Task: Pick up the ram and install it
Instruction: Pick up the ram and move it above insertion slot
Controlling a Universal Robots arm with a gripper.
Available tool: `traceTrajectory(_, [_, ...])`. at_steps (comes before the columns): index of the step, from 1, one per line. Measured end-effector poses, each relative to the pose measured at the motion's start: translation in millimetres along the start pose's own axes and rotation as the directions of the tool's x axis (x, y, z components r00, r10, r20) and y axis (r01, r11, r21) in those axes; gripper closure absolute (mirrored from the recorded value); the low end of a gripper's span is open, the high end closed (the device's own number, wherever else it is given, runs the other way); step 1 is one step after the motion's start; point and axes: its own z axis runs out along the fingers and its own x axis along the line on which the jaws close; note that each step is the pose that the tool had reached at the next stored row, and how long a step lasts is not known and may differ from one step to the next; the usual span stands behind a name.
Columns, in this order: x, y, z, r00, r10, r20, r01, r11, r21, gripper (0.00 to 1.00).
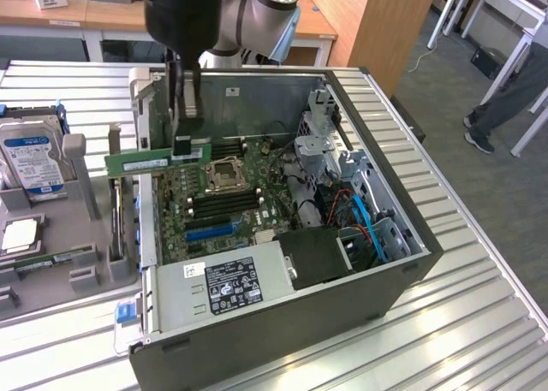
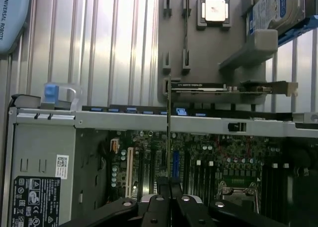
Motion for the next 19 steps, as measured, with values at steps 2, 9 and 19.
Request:
traceTrajectory(2, [0.2,-6.8,-0.3,1.0,0.0,0.0001,0.0,1.0,0.0,0.89])
traceTrajectory(9, [0.8,-29.2,-1.3,1.0,0.0,0.0,0.0,1.0,0.0,0.89])
traceTrajectory(19, [1.6,-60.3,-2.7,1.0,0.0,0.0001,0.0,1.0,0.0,0.89])
